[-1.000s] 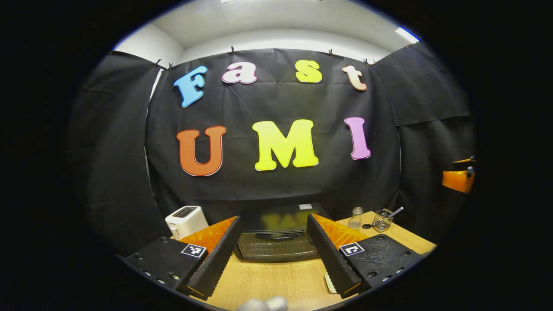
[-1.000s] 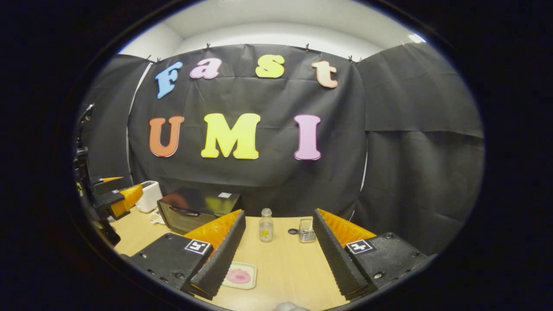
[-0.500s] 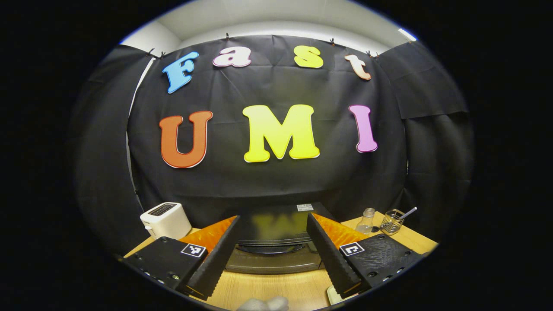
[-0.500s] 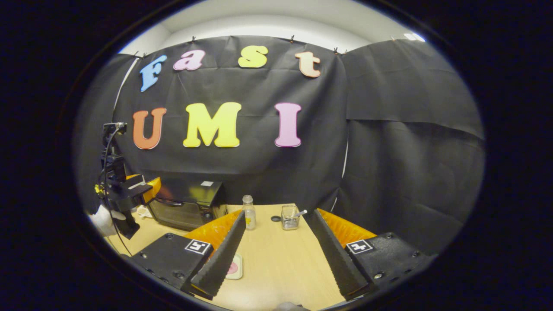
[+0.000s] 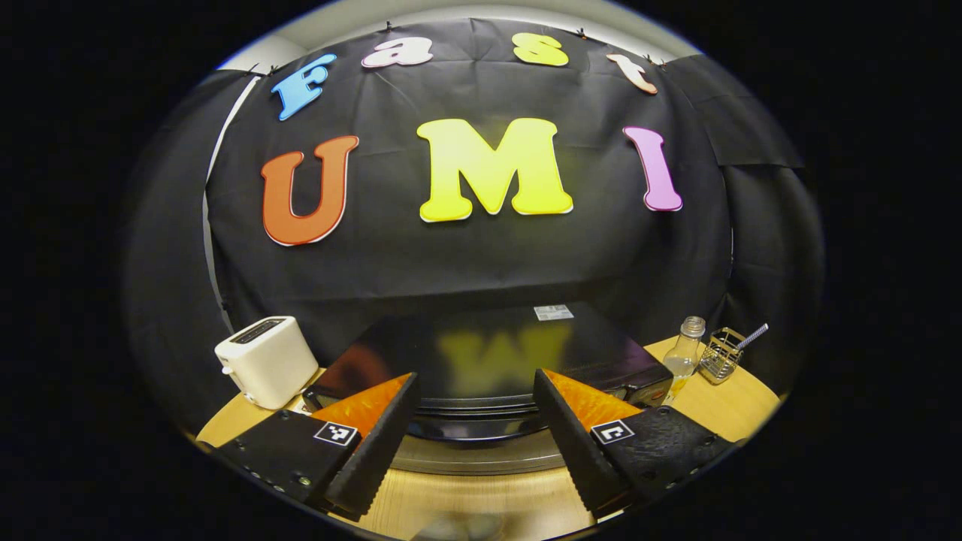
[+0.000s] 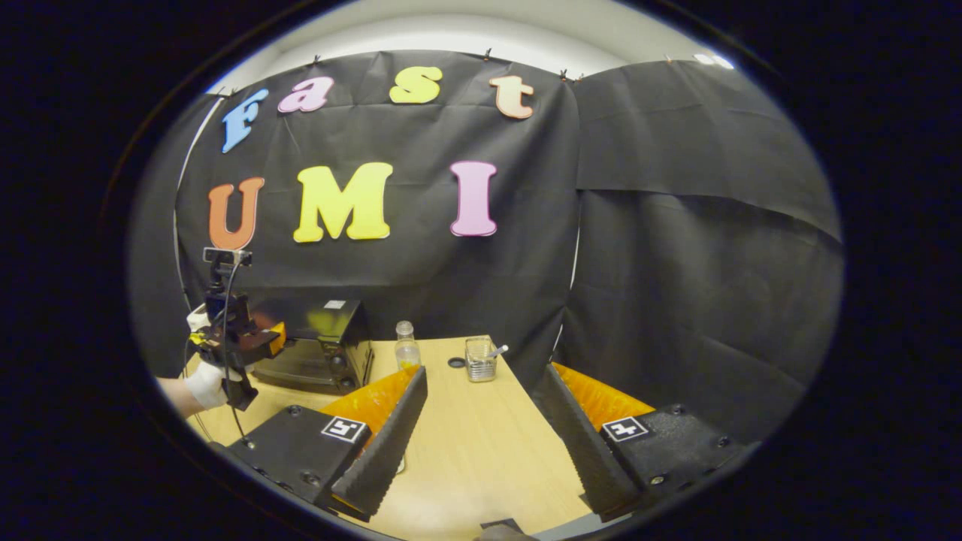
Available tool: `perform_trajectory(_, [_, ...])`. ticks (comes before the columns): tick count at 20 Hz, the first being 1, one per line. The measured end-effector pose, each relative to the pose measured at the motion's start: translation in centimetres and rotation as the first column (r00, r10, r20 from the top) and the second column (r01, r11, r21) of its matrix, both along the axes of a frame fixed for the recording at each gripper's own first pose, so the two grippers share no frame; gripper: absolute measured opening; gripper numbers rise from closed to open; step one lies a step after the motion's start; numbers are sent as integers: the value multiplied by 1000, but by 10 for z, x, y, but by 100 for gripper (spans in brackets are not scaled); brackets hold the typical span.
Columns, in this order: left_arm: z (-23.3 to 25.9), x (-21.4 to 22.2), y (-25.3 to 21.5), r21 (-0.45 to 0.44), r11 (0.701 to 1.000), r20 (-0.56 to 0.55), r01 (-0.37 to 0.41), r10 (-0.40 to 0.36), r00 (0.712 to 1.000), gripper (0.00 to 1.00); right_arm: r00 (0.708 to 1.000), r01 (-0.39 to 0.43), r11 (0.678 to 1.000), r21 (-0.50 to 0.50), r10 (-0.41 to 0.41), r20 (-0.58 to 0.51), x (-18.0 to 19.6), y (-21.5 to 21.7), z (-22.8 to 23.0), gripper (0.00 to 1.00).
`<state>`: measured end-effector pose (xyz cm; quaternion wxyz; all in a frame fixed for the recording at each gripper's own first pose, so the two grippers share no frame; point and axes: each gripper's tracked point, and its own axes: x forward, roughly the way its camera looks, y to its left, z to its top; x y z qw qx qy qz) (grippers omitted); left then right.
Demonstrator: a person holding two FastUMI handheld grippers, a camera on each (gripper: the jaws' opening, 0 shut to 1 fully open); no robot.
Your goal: Open the electric oven with the left hand, put the food in, and close the electric oven.
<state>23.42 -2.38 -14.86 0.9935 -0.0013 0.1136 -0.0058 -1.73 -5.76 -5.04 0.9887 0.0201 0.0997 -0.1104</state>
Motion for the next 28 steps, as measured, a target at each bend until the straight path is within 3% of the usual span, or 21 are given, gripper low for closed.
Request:
perform_trajectory(7, [-5, -9, 0, -41, 999, -35, 8, -9, 999, 97, 1000, -27, 999, 18, 27, 4, 1, 9, -1, 99])
perform_trajectory(16, [-24, -65, -1, -15, 998, -67, 57, -57, 996, 97, 997, -79, 996, 32, 80, -14, -13, 25, -16, 99])
perform_trajectory(28, [-107, -147, -11, -23, 998, -220, 61, -65, 973, 97, 992, -119, 993, 27, 120, -44, -35, 40, -30, 96])
